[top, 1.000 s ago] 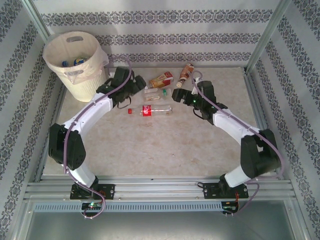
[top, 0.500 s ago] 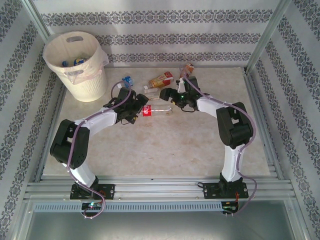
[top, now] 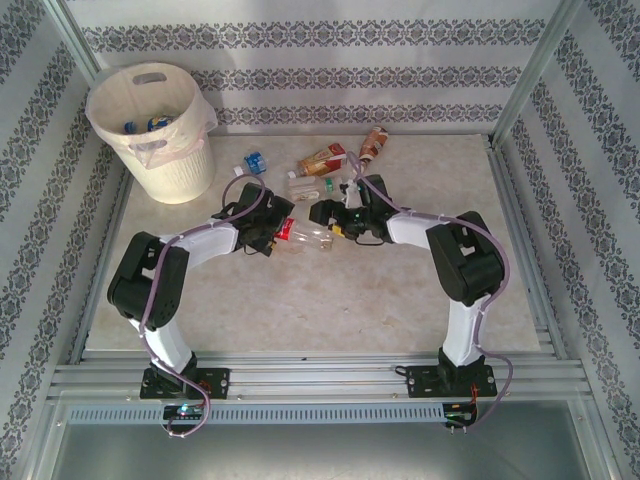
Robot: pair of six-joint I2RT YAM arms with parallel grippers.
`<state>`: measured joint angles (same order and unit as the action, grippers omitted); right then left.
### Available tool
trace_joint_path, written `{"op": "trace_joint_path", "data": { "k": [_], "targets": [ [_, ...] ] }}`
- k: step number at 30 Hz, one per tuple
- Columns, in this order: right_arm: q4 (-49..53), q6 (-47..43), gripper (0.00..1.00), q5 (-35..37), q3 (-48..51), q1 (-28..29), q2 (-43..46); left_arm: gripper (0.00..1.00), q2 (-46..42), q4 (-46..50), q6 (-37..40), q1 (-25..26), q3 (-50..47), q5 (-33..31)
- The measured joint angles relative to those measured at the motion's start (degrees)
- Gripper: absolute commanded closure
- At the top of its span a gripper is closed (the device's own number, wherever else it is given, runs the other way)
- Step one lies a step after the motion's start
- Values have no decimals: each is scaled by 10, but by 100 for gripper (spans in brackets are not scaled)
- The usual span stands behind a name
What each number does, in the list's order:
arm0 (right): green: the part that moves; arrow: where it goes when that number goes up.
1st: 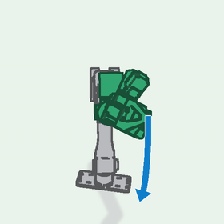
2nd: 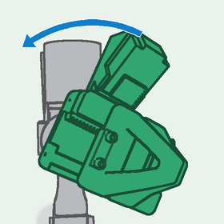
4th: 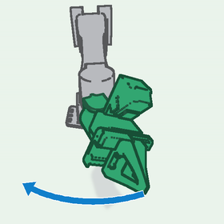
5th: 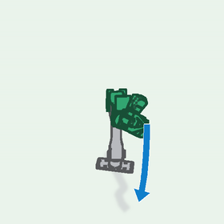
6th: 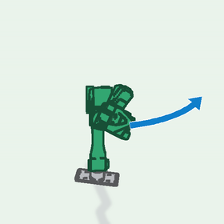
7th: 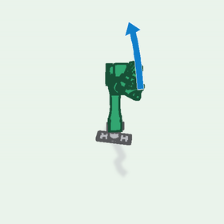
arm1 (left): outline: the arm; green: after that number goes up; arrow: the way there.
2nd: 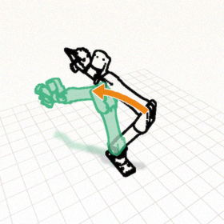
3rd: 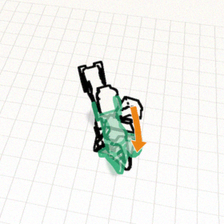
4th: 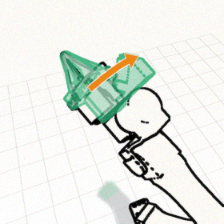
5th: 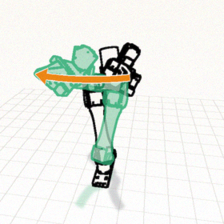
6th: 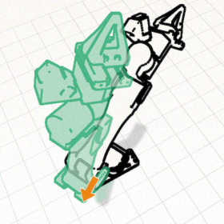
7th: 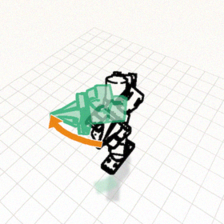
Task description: Put the plastic bottles in the bin
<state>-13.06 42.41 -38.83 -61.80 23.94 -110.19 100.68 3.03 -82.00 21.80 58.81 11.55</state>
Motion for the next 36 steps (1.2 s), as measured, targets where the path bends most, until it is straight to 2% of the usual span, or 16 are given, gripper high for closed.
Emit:
{"op": "trace_joint_path", "data": {
  "k": [4,10,20,27,36],
  "targets": [
    [-31,-2,2,-16,30,27,23,1,4,4,1,0,-1,-4],
    [-49,-5,2,-17,41,41,49,7,18,28,37,0,8,-4],
    [-61,-4,2,64,84,0,133,19,47,78,96,2,40,-5],
    [-66,-8,2,103,98,-8,173,36,56,107,123,3,56,-11],
    [-64,-53,2,146,125,-10,224,44,57,116,189,3,75,-33]
  ]
}}
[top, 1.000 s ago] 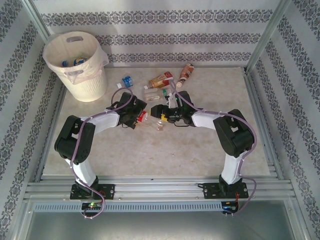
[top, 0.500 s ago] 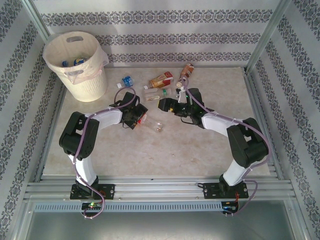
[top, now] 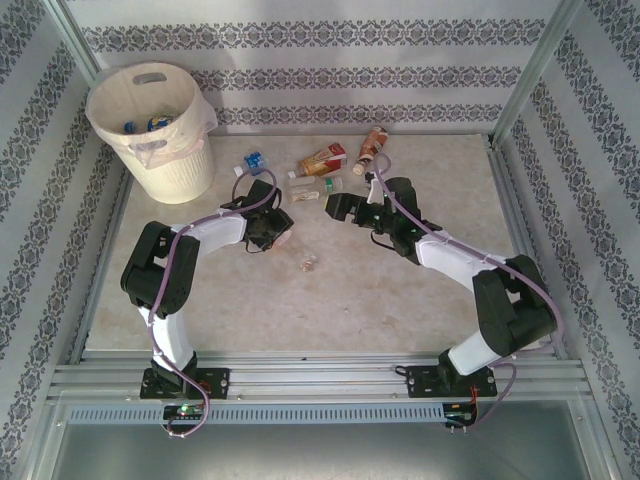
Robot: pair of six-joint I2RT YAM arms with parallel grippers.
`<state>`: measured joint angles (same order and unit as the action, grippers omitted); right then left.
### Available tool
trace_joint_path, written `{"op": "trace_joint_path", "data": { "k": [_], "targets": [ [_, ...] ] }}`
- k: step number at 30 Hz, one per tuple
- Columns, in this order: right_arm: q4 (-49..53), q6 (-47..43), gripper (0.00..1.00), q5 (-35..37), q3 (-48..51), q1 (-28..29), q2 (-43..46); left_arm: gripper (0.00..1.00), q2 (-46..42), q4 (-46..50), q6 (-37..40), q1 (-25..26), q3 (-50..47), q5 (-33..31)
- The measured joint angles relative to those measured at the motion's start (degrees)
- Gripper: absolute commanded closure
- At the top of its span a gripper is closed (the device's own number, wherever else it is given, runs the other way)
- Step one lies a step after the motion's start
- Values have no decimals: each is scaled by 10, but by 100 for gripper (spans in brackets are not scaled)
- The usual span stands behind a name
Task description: Put the plastic bottles in the bin
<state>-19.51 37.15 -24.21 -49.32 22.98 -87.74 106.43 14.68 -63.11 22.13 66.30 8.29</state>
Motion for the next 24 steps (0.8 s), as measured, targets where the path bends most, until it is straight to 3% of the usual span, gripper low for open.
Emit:
{"op": "trace_joint_path", "data": {
  "k": [3,14,24],
  "targets": [
    [0,-26,2,18,1,0,18,49,-9,3,24,0,0,-13],
    [-16,-125,2,124,7,17,82,47,-128,17,129,0,1,-126],
    [-67,-151,2,199,35,28,152,46,-197,30,296,0,45,-181]
  ]
}}
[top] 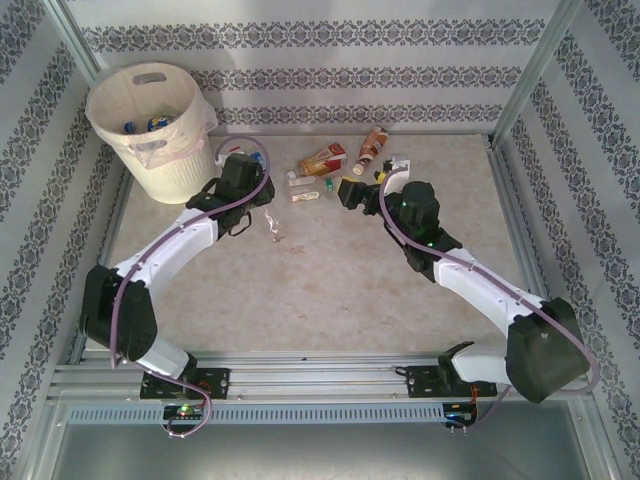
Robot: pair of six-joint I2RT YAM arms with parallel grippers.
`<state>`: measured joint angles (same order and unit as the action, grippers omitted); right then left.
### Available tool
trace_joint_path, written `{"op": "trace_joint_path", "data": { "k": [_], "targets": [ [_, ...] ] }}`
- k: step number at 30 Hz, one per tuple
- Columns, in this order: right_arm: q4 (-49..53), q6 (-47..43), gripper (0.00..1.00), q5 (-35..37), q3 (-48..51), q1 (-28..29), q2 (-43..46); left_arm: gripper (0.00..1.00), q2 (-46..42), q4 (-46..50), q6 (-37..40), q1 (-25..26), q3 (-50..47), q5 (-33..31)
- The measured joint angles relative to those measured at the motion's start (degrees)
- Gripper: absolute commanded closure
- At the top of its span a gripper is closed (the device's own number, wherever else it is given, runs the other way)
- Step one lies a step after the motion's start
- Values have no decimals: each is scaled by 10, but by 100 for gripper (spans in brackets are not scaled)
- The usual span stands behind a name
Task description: Put the plastic bottles in the bin
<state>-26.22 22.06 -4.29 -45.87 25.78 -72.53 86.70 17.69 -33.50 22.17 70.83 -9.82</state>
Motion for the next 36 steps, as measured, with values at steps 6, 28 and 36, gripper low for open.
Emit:
{"op": "trace_joint_path", "data": {
  "k": [6,28,36],
  "targets": [
    [-10,0,2,18,5,0,47,45,-52,-19,84,-1,43,-11],
    [-1,-4,2,38,21,0,87,45,47,-196,273,-188,304,-10],
    [4,-11,2,38,21,0,88,45,137,-198,271,-283,391,-12]
  ]
}}
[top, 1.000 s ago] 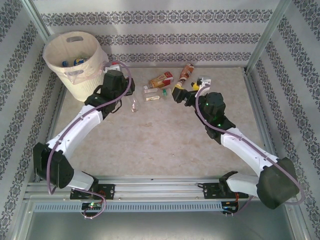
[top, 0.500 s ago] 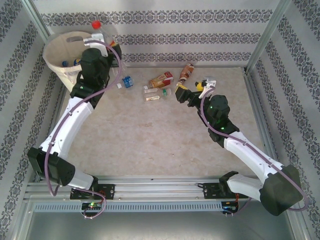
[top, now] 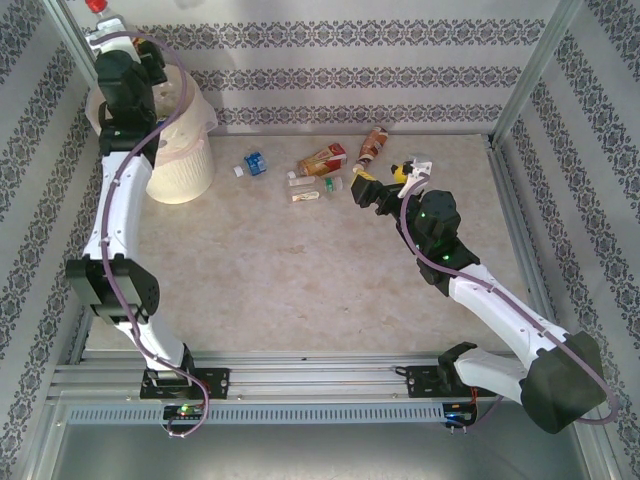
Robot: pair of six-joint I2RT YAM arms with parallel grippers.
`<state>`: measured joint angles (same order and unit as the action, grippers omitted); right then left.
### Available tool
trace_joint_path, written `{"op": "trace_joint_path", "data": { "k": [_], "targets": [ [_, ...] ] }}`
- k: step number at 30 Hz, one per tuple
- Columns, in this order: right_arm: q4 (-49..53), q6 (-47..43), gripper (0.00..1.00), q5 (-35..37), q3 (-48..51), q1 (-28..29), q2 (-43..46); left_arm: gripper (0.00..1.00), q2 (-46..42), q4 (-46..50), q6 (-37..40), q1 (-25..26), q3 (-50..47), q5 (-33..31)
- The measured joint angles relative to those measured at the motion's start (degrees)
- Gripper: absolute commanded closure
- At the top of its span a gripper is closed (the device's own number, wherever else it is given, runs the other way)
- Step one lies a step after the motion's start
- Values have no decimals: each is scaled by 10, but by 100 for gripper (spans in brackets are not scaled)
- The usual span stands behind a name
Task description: Put the plastic bottles in the bin
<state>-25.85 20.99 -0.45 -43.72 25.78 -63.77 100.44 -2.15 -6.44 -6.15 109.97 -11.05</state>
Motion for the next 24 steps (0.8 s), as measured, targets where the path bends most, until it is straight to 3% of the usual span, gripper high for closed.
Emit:
{"op": "trace_joint_path", "data": {
  "k": [8,15,20,24],
  "targets": [
    [14,0,2,0,0,0,0,45,118,70,-42,-52,109,-14],
    [21,0,2,7,0,0,0,41,200,243,-97,-67,214,-33],
    [24,0,2,11,0,0,-1,9,237,356,-141,-75,262,-37],
    [30,0,2,11,0,0,-6,0,246,408,-158,-77,285,-22]
  ]
}}
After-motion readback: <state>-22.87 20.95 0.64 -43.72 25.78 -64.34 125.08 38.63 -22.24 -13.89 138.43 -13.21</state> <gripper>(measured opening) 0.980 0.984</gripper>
